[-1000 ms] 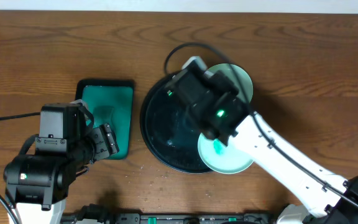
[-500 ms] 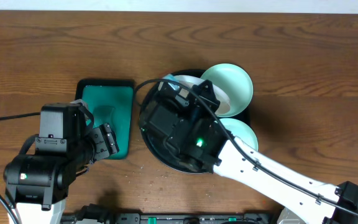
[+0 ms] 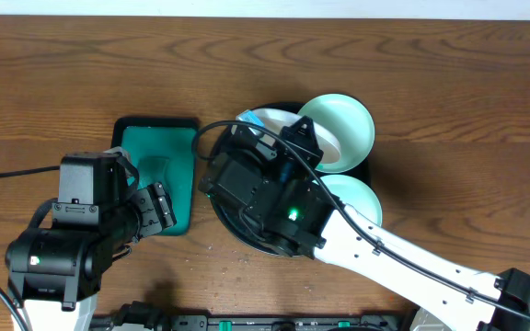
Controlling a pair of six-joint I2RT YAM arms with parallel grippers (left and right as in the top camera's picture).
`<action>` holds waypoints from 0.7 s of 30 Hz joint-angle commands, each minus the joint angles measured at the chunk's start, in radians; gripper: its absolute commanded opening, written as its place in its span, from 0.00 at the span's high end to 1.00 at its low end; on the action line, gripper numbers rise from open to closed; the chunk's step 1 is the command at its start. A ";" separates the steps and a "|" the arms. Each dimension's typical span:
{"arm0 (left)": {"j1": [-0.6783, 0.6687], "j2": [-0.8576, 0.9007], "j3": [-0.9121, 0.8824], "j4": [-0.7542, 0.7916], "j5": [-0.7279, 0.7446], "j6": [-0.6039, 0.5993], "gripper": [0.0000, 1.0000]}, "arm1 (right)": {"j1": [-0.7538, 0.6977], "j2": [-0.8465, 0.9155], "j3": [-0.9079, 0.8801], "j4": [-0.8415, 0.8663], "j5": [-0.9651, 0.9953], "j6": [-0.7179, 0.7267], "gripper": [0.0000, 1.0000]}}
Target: Clean dirty plates on tray and stack at the side
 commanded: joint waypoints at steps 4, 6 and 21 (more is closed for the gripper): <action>-0.003 -0.001 0.003 -0.010 0.002 -0.009 0.21 | 0.019 0.011 0.004 -0.020 0.001 0.063 0.99; -0.003 -0.001 0.003 -0.021 0.002 -0.009 0.21 | 0.051 0.011 0.004 -0.036 0.083 0.127 0.99; -0.003 -0.001 0.003 -0.029 0.002 -0.009 0.21 | -0.358 0.040 -0.035 -0.049 -1.134 0.579 0.99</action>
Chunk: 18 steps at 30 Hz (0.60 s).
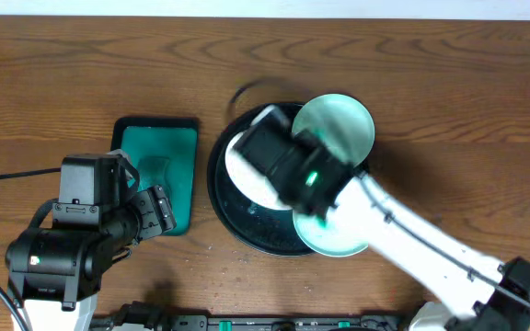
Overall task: Clean dirty plates on tray and stack at the side
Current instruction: 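Carry the white plate with the right gripper to the table's right side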
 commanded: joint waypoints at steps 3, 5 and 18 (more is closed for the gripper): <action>-0.003 -0.001 0.003 -0.006 0.002 -0.009 0.21 | -0.256 0.020 -0.016 0.078 -0.597 0.154 0.99; -0.003 -0.001 0.003 -0.006 0.002 -0.009 0.21 | -0.341 0.020 -0.016 0.105 -0.687 0.172 0.99; -0.003 0.056 0.003 0.000 0.002 -0.009 0.20 | -1.046 0.022 -0.040 0.075 -0.885 0.235 0.99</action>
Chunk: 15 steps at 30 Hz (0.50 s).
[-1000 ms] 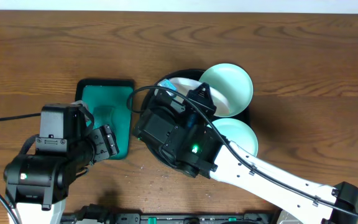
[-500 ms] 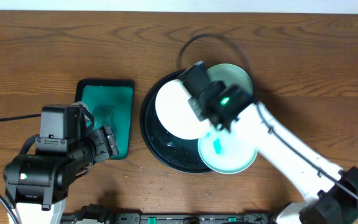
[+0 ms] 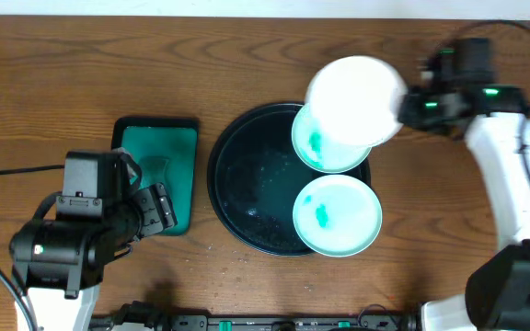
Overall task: Clean dirty plates on tray and stack at the side
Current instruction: 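Carry the white plate with the right gripper to the table's right side, then set the white plate down and open the right gripper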
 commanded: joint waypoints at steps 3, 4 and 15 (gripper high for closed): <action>-0.003 0.049 0.003 0.008 0.002 -0.009 0.21 | -0.253 0.000 -0.057 -0.002 -0.059 0.049 0.99; -0.003 0.060 0.003 0.010 0.002 -0.009 0.21 | -0.292 0.003 -0.071 0.003 -0.056 0.063 0.99; -0.003 0.119 0.003 0.030 0.002 -0.009 0.21 | -0.629 0.164 -0.180 0.086 -0.053 0.081 0.99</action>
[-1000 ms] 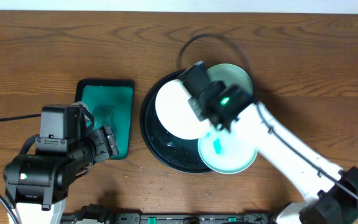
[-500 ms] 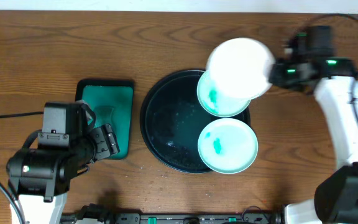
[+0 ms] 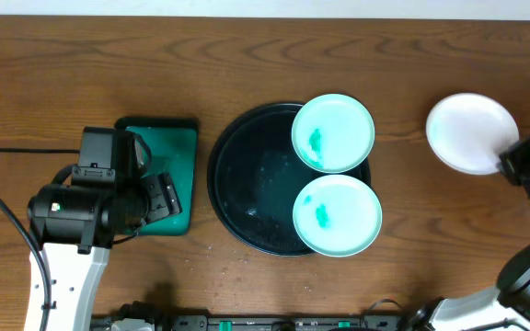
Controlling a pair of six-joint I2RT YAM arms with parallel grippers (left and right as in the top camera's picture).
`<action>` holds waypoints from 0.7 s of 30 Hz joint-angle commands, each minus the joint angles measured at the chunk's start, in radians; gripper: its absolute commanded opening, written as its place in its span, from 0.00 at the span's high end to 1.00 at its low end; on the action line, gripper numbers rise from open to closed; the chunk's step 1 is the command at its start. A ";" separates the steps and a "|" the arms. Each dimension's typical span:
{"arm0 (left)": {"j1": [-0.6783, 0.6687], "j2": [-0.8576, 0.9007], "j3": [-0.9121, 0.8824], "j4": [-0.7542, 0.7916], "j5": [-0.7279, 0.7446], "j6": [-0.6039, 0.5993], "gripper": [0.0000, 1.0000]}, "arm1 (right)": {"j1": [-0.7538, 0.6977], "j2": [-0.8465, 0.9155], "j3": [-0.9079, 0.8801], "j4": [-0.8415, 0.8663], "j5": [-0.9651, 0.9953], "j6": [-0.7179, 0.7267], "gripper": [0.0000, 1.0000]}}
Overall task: Clean dirty plates on tray and stack at the side
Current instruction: 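Set the white plate down and open the right gripper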
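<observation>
A black round tray sits mid-table. On its right half lie two teal plates smeared with green, one farther back and one nearer. A clean white plate is off the tray at the table's right side. My right gripper is shut on its near right rim, at the frame's right edge. My left gripper hovers open over the lower right part of a green sponge pad, left of the tray.
The sponge pad rests in a black-edged holder left of the tray. The left arm's cable trails off to the left edge. A dark rail runs along the table's front edge. Bare wood lies behind the tray and between the tray and the white plate.
The right arm has moved the white plate from above the far teal plate to the table's right side, well off the tray. The left arm has shifted slightly up and right over the pad.
First the right arm reached over the tray's left half, covering the white plate there. Then it held that plate over the tray, then above the far teal plate at the tray's upper right. Now the plate is at the right side, with two teal plates left on the tray.
</observation>
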 commanded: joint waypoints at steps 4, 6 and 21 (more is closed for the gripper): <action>-0.003 -0.001 0.003 0.006 0.002 -0.009 0.21 | -0.073 0.124 -0.010 0.027 -0.020 -0.032 0.99; -0.003 -0.001 0.003 0.003 0.002 -0.009 0.21 | -0.079 0.153 -0.010 0.036 -0.020 -0.047 0.99; -0.003 -0.001 0.003 -0.002 0.002 -0.009 0.20 | 0.003 -0.107 0.023 0.016 -0.275 -0.150 0.59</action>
